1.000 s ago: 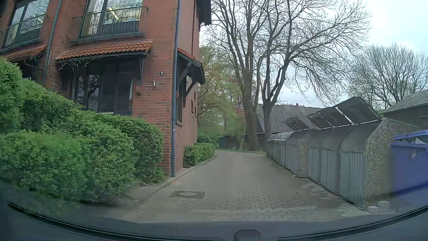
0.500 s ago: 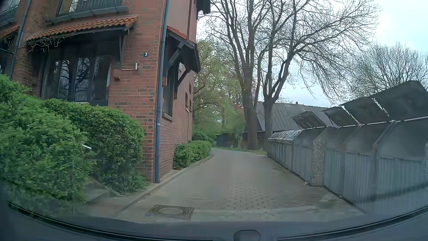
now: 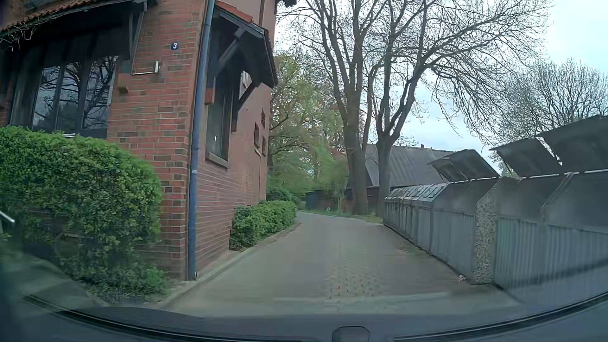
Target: Follow the waypoints while adhering to traffic rules and regulations
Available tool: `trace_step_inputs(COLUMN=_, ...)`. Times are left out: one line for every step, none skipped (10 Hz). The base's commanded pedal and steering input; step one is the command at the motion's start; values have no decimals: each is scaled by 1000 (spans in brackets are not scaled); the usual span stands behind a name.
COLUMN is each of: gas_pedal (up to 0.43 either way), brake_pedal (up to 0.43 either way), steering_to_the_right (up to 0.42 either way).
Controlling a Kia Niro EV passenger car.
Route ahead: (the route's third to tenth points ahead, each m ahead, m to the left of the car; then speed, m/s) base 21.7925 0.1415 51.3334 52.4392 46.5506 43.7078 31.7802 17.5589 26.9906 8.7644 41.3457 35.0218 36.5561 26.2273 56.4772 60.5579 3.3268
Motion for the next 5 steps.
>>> trace_step_inputs(gas_pedal=67, brake_pedal=0, steering_to_the_right=-1)
trace_step_inputs(gas_pedal=67, brake_pedal=0, steering_to_the_right=0)
trace_step_inputs(gas_pedal=67, brake_pedal=0, steering_to_the_right=1)
trace_step_inputs(gas_pedal=67, brake_pedal=6, steering_to_the_right=-1)
trace_step_inputs(gas_pedal=67, brake_pedal=0, steering_to_the_right=0)
